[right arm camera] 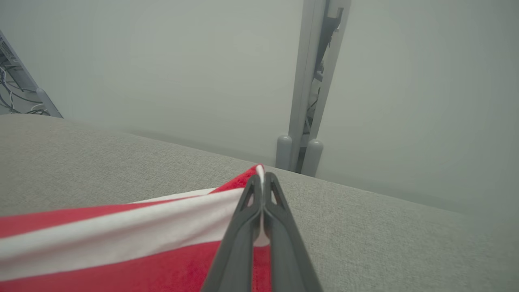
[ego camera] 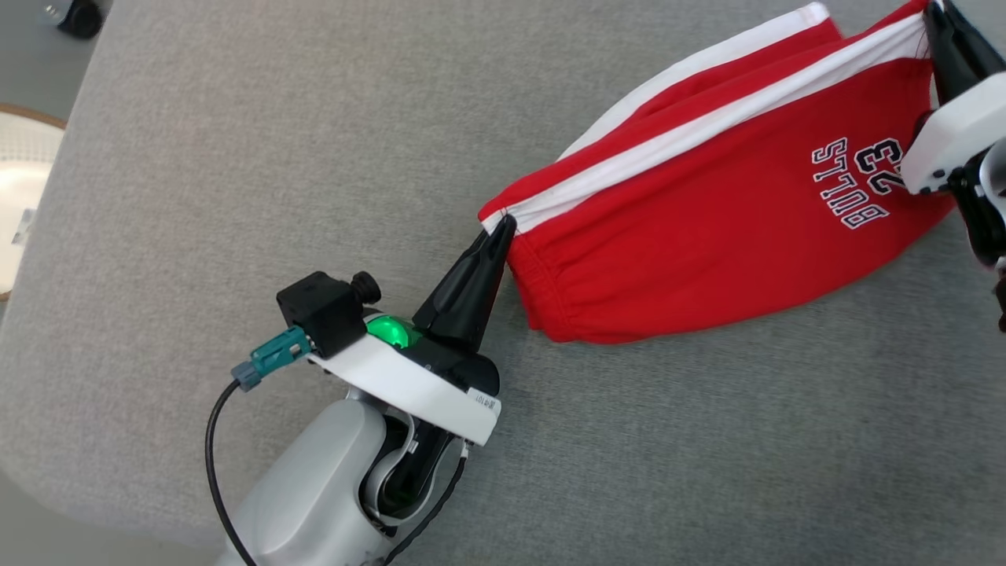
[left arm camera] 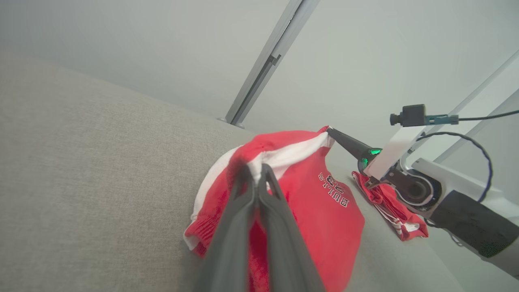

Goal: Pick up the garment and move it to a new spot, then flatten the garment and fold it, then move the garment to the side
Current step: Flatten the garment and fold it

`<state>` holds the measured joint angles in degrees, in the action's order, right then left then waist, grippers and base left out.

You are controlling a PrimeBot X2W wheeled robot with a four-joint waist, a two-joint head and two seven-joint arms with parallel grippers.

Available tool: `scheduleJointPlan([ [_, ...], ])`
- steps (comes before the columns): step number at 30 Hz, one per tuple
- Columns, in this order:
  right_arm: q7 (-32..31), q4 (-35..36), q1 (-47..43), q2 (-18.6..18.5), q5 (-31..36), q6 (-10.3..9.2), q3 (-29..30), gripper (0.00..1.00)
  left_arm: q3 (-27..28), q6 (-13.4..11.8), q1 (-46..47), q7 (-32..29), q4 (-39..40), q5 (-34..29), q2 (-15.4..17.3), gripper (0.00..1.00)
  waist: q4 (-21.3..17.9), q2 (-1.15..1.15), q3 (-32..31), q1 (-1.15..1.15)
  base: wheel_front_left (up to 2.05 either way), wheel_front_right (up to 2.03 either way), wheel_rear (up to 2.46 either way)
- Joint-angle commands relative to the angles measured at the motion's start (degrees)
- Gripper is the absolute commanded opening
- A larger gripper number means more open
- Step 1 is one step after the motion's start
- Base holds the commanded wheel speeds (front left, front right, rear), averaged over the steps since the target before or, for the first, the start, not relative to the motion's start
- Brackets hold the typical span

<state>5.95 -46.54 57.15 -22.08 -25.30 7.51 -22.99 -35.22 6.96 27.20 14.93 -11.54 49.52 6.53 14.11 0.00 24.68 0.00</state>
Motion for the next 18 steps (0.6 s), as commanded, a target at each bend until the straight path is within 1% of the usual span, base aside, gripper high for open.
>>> scheduleJointPlan([
  [1,0.5,-1.1,1.1,-0.3,0.2,-0.03,-0.5,0.0,0.7,0.0,0.7,0.3,-0.4,-0.3,0.1,0.0,1.7,0.0,1.5,0.0,0.0,0.0,0.0],
  [5,2.1,-6.7,5.9,0.0,0.7,-0.03,-3.4,0.0,1.4,0.2,1.9,0.2,-2.8,-1.0,-1.6,0.0,3.3,0.0,2.7,0.0,0.0,0.0,0.0],
  [8,3.2,-10.3,8.7,0.3,1.1,-0.03,-5.3,0.0,0.6,0.3,2.6,0.2,-5.1,-0.5,-2.4,0.0,4.2,0.0,3.5,0.0,0.0,0.0,0.0],
  [12,4.3,-14.9,11.9,0.8,1.2,-0.03,-7.6,0.0,0.5,0.5,4.4,0.2,-6.6,0.0,-2.9,0.0,5.2,0.0,4.5,0.0,0.0,0.0,0.0],
  [18,5.5,-19.3,14.8,1.8,0.3,-0.03,-10.3,0.0,-0.8,0.6,6.6,0.2,-8.7,0.2,-3.4,0.0,5.7,0.0,5.6,0.0,0.0,0.0,0.0],
])
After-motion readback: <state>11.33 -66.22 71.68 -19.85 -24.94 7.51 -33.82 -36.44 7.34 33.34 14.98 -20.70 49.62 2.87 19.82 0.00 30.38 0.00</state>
